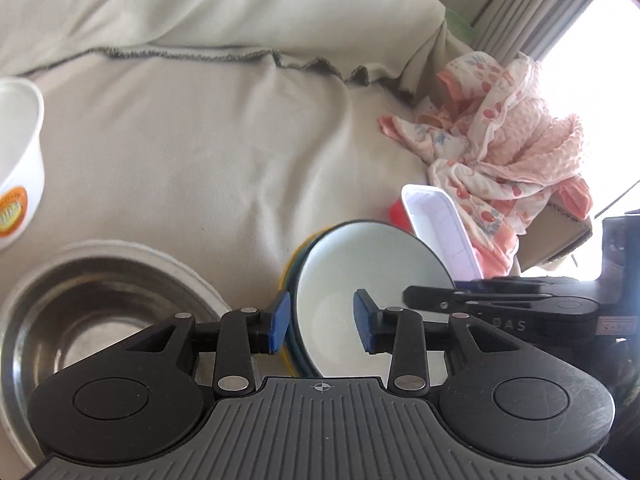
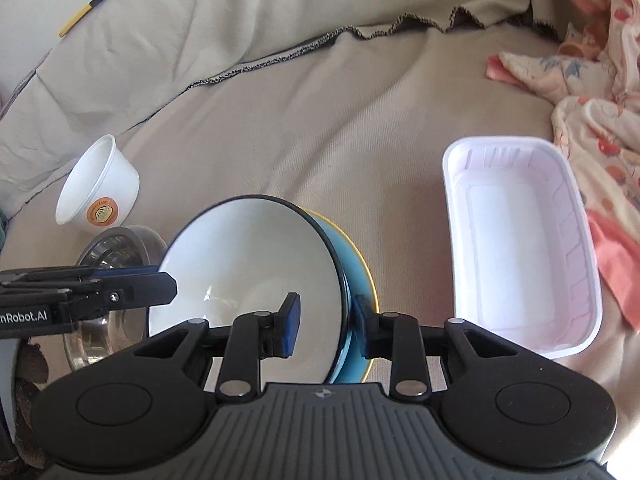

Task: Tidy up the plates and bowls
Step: 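Carry the blue bowl with both tools and set it onto the yellow-rimmed bowl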

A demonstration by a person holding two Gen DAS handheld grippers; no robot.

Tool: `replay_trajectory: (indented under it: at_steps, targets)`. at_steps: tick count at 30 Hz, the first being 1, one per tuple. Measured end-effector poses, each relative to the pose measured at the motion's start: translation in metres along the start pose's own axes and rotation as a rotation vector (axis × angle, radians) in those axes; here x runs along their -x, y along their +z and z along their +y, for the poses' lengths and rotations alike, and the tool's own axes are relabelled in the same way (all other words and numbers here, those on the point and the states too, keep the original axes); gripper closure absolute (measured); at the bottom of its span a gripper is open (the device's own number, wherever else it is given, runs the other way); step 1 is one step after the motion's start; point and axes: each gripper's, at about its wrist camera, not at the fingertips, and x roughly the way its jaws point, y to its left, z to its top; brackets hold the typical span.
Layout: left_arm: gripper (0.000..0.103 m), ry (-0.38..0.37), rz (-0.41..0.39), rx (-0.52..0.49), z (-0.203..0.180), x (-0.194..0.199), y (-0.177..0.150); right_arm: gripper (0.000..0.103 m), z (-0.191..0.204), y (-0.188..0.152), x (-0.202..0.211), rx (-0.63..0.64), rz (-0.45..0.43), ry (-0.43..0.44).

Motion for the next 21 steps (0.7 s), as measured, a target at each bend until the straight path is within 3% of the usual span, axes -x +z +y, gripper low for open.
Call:
replay_trajectory:
  at_steps: [4, 5, 6, 8, 13, 18, 21]
  targets:
    - [0.065, 0.151, -0.01, -0.09, -0.011, -0.013, 0.003, 0.071, 0.008, -0.004, 0.019, 0.109, -0.115, -0.085]
    - [0.065, 0.16, -0.004, -0.094, -0.012, -0.018, 0.004, 0.065, 0.009, -0.006, 0.02, 0.12, -0.126, -0.103]
    - [0.065, 0.143, 0.011, -0.087, -0.011, -0.022, 0.006, 0.057, 0.008, -0.007, 0.019, 0.122, -0.128, -0.113]
    - [0.065, 0.092, 0.043, -0.064, -0.01, -0.032, 0.008, 0.054, 0.001, -0.013, 0.015, 0.089, -0.107, -0.102]
    - [0.061, 0.078, 0.078, -0.069, -0.011, -0.047, 0.004, 0.053, -0.025, -0.03, -0.01, -0.082, -0.005, -0.009]
    - [0.041, -0.039, 0.106, -0.006, -0.001, -0.05, 0.005, 0.057, -0.041, -0.038, -0.037, -0.255, 0.095, 0.196]
    - [0.04, -0.043, 0.112, -0.003, 0.0, -0.051, 0.004, 0.058, -0.036, -0.036, -0.041, -0.243, 0.078, 0.185]
